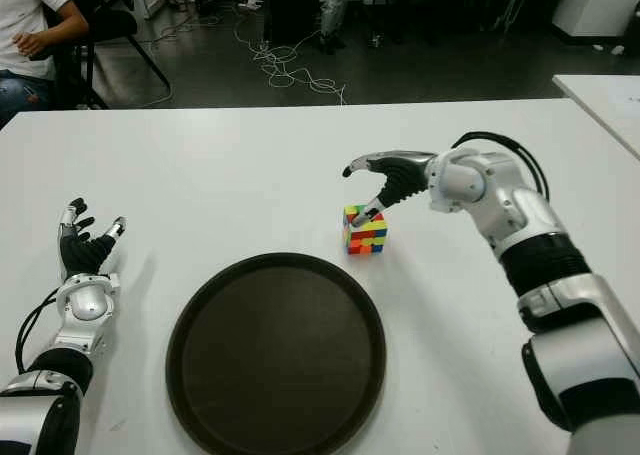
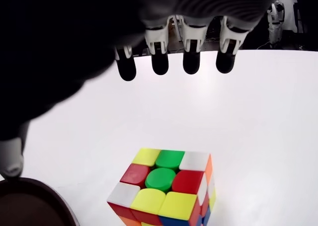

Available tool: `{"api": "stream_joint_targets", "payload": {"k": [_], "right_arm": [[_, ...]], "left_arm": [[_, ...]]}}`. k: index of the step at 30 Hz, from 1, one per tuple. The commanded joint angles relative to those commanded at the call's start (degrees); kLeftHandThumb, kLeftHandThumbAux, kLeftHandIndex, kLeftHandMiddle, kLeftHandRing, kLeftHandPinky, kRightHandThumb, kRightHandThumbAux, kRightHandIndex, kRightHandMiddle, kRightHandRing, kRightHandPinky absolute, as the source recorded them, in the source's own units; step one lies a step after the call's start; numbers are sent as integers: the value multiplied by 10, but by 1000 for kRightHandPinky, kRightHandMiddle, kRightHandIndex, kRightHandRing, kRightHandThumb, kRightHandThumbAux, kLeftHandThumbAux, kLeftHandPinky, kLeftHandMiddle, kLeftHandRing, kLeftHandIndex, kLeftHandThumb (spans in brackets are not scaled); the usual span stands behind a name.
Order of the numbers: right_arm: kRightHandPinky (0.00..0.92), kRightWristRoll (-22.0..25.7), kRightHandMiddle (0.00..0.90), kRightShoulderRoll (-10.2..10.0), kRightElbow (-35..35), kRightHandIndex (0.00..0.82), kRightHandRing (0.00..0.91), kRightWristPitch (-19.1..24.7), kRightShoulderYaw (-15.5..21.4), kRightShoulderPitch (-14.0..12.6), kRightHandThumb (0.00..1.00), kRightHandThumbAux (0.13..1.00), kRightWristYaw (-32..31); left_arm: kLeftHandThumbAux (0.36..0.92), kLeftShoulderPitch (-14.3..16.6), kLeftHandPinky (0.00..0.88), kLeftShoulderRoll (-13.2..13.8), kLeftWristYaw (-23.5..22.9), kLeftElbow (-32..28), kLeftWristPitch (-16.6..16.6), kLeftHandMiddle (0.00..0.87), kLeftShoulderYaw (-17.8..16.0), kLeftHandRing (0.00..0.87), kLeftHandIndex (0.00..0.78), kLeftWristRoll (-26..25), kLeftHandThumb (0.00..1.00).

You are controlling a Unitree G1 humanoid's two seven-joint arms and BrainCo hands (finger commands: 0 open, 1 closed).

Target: Pick up the Rubik's Cube and put it in the plate

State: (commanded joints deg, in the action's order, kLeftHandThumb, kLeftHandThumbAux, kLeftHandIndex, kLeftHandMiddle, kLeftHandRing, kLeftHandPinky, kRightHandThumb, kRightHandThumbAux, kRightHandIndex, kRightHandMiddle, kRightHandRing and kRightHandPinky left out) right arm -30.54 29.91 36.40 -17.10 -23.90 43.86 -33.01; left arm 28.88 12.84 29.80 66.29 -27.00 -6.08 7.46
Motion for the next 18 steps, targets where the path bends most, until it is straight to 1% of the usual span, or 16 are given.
{"api": "stream_joint_targets", "payload": {"k": [11, 18], "right_arm": [[43, 1, 0, -7, 1, 0, 0, -1, 0, -7, 0, 468, 12], [46, 0, 0, -15, 11, 0, 0, -4, -3, -9, 0, 465, 24]], "left_arm": [[728, 0, 187, 2, 6, 2, -5, 153, 5, 168, 103, 7, 437], [733, -1, 152, 2, 5, 1, -3, 148, 3, 154, 99, 5, 409]]}}
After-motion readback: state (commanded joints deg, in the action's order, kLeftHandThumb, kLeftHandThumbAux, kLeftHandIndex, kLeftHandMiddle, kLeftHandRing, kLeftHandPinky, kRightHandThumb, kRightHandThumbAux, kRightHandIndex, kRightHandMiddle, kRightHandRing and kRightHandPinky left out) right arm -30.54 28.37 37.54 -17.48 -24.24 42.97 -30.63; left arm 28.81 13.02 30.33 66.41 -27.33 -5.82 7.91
